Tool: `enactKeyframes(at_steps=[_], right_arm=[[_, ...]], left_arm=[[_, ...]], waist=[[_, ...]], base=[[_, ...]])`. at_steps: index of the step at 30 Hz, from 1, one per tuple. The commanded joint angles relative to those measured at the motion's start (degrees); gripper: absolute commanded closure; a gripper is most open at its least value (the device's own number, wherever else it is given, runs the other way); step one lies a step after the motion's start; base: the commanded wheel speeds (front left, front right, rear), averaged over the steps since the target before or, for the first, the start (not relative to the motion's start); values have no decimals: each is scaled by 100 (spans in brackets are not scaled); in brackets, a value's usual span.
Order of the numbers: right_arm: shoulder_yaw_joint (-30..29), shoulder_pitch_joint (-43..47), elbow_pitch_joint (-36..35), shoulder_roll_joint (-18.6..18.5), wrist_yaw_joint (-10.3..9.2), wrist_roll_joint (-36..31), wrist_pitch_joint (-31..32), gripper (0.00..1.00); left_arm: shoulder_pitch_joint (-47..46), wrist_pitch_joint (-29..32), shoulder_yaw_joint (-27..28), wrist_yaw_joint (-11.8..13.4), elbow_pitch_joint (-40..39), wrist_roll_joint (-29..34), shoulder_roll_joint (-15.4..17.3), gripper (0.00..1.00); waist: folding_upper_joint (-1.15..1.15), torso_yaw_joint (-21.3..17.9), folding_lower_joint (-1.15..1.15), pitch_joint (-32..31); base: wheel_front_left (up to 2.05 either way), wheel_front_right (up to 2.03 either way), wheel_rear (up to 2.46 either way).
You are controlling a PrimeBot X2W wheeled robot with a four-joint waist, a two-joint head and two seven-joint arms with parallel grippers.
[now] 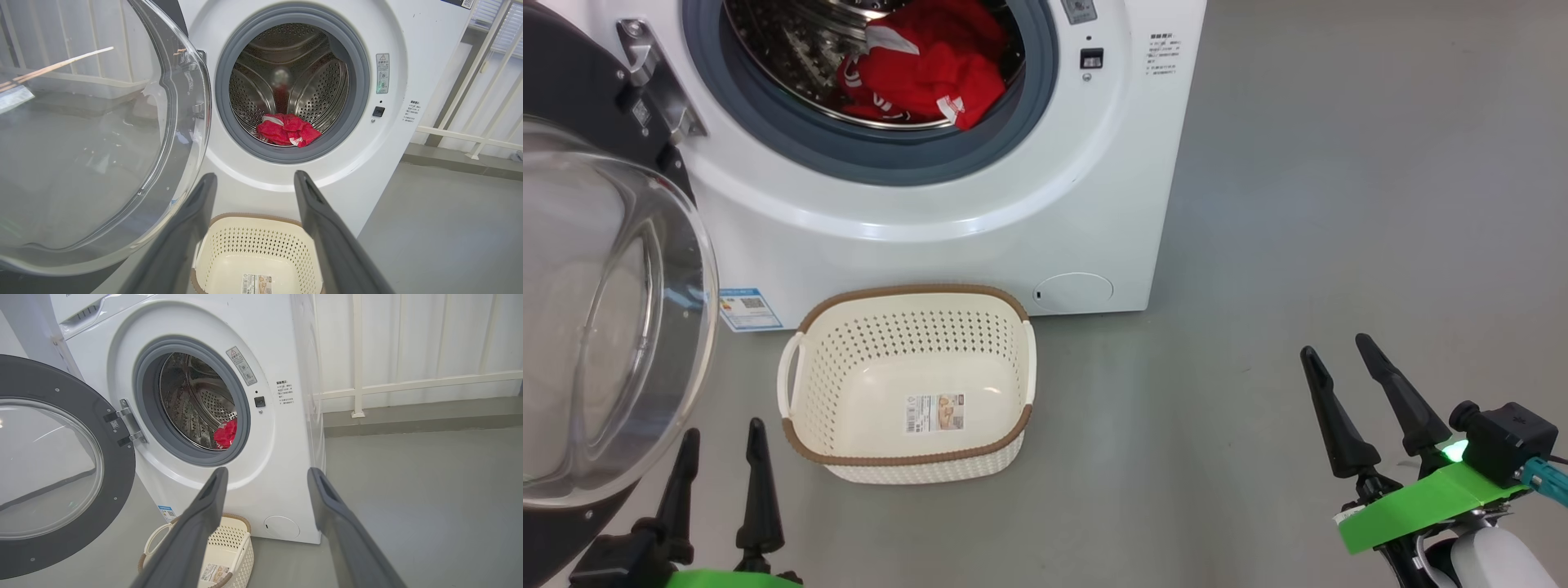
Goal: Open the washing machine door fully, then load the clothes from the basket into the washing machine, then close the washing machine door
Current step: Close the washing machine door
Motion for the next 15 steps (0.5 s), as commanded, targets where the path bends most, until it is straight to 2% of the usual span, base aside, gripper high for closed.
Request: enactKeyframes(at_steps=[1, 15], right_arm=[[104, -15, -120, -78, 9, 13, -27, 0], [88, 17, -128, -79, 9, 12, -27, 0]], left_arm=[[-111, -46, 190, 20, -112, 47, 72, 0], [-91, -46, 212, 38, -91, 56, 72, 0]], waist=[[0, 5, 0, -12], [0, 113, 0, -56]], base=[[0, 0, 0], [0, 0, 0]])
